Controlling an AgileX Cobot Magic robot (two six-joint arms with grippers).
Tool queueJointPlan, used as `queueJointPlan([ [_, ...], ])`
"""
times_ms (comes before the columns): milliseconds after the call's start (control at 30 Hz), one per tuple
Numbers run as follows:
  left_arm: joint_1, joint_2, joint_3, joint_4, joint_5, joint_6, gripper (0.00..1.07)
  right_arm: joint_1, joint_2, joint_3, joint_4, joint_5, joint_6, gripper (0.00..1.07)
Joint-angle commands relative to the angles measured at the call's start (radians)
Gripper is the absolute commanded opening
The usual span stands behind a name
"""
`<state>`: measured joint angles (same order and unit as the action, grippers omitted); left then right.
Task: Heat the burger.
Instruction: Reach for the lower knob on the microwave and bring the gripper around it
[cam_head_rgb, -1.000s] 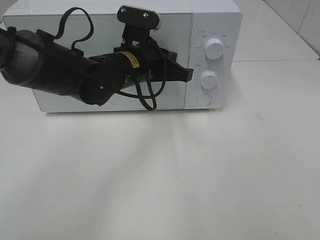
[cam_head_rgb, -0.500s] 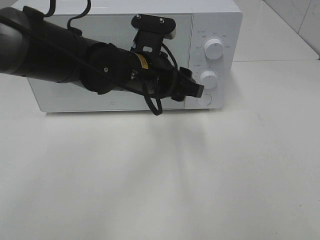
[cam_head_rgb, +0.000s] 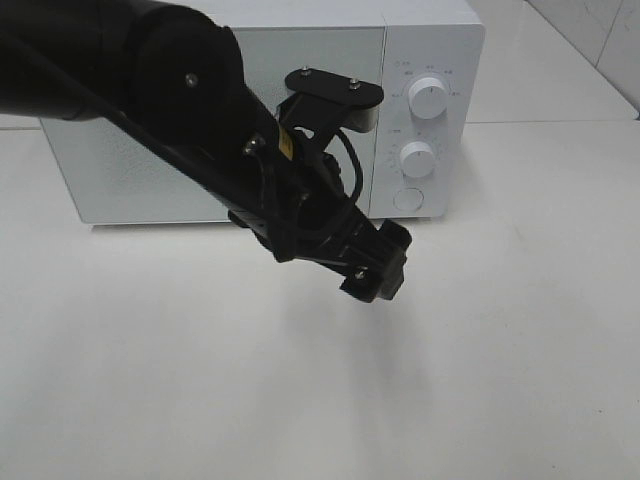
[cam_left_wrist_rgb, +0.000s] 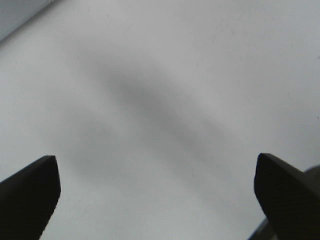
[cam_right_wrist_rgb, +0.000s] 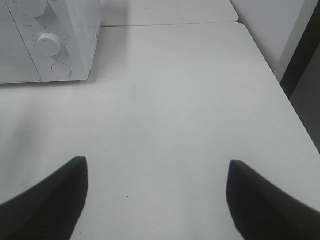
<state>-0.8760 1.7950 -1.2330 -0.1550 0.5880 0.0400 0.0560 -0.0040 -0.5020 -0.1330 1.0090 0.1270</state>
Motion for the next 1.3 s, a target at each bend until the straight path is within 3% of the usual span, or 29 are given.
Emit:
queueJointPlan([
  [33, -0.004, -0.054, -0.008, 0.001, 0.140, -0.002, 1.05, -0.002, -0.025, 0.002, 0.004, -0.005, -0.009, 0.76],
  [233, 0.012, -0.107, -0.008, -0.004, 0.295, -0.009, 1.05, -0.002, -0.025, 0.002, 0.004, -0.005, -0.009, 0.76],
  [500, 0.128, -0.167, -0.008, -0.008, 0.404, -0.033, 1.05, -0.002, -0.025, 0.002, 0.004, -0.005, -0.009, 0.76],
  [533, 0.182, -0.188, -0.008, -0.011, 0.430, -0.033, 1.05, -0.002, -0.025, 0.002, 0.004, -0.005, -0.009, 0.76],
  [600, 0.206, -0.196, -0.008, -0.012, 0.441, -0.033, 1.05, -0.002, -0.025, 0.002, 0.004, -0.005, -0.009, 0.76],
  [700, 0.356, -0.237, -0.008, -0.010, 0.497, -0.027, 1.05, -0.002, -0.025, 0.002, 0.004, -0.005, -0.009, 0.76],
  [800, 0.388, -0.243, -0.008, -0.010, 0.517, -0.023, 1.05, -0.002, -0.025, 0.002, 0.004, -0.005, -0.009, 0.76],
  [900, 0.527, -0.291, 0.003, -0.012, 0.584, 0.004, 1.05, -0.002, -0.025, 0.002, 0.004, -0.005, -0.009, 0.76],
  [933, 0.527, -0.291, 0.003, -0.012, 0.584, 0.004, 1.05, -0.002, -0.025, 0.002, 0.004, -0.005, -0.009, 0.76],
  [967, 0.588, -0.317, 0.021, -0.011, 0.589, 0.016, 1.05, -0.002, -0.025, 0.002, 0.004, -0.005, -0.009, 0.76],
  [1033, 0.619, -0.333, 0.037, -0.011, 0.588, 0.025, 1.05, -0.002, -0.025, 0.002, 0.004, -0.005, -0.009, 0.76],
  [1100, 0.711, -0.380, 0.096, -0.015, 0.586, 0.044, 1.05, -0.002, -0.025, 0.002, 0.004, -0.005, -0.009, 0.76],
  [1133, 0.711, -0.380, 0.096, -0.015, 0.586, 0.044, 1.05, -0.002, -0.025, 0.002, 0.004, -0.005, -0.009, 0.76],
  [1167, 0.770, -0.409, 0.147, -0.020, 0.587, 0.053, 1.05, -0.002, -0.025, 0.002, 0.004, -0.005, -0.009, 0.76],
  [1300, 0.871, -0.488, 0.232, -0.053, 0.580, 0.051, 1.05, -0.002, -0.025, 0.002, 0.004, -0.005, -0.009, 0.76],
])
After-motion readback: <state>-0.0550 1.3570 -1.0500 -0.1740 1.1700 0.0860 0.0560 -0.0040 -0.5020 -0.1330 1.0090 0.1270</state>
